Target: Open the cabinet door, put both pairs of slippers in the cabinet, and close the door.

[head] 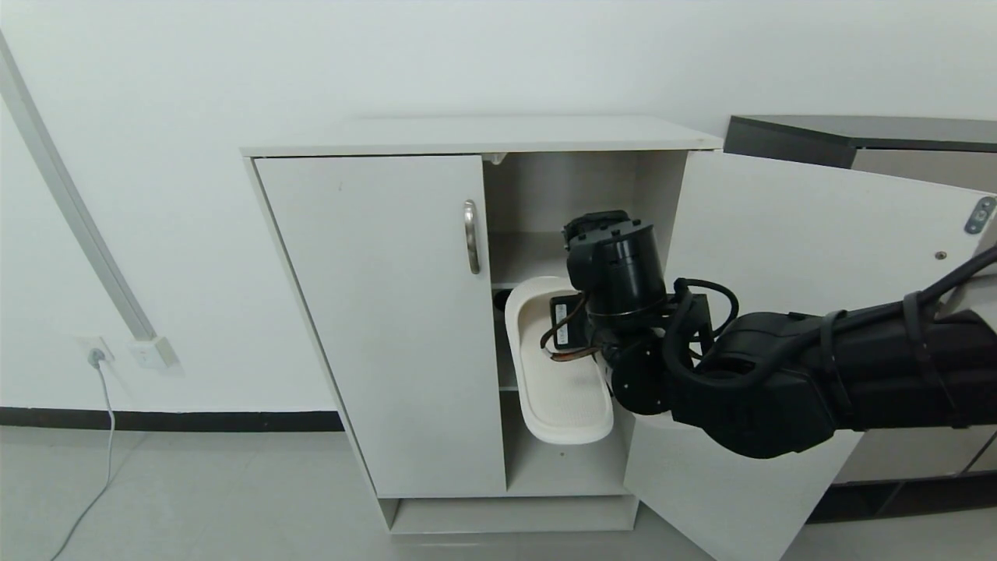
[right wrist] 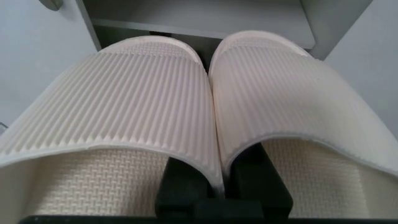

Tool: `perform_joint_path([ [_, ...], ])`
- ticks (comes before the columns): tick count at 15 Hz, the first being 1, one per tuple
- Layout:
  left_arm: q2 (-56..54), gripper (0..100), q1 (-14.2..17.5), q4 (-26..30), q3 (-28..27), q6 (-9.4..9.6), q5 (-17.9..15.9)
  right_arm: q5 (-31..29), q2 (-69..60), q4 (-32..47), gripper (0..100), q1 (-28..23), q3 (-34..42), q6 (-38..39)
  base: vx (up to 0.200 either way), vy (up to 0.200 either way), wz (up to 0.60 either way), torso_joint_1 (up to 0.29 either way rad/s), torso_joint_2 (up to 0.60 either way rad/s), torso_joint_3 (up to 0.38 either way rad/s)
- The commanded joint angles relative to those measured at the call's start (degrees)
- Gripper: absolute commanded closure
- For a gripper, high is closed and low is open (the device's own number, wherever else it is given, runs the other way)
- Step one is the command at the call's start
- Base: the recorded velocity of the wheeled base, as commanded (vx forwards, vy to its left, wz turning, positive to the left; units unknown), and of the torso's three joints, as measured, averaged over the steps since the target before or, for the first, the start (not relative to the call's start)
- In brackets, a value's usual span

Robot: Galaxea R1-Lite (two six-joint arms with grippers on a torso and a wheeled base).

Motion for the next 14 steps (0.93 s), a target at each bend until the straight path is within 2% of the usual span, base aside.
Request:
perform_joint_path([
  [1,0.01,100,-0.02,-0.01,0.01,-0.06,0.03,-0.09,0.09,-0.01,100,-0.01,-0.04,0.01,0.0,0.0,0.0,0.0,0.0,0.0],
  [2,-0.07,100,-0.02,-0.01,0.01,-0.06,0.03,-0.09,0.09,-0.01,100,-0.01,0.14,0.1,0.0,0.0,0.0,0.0,0.0,0.0],
  [14,0.01,100,-0.02,-0.01,0.01,0.02,-0.23,-0.09,0.53,-0.28,100,-0.45,1.54,0.54,0.2,0.0,0.0,0.003,0.0,0.004],
])
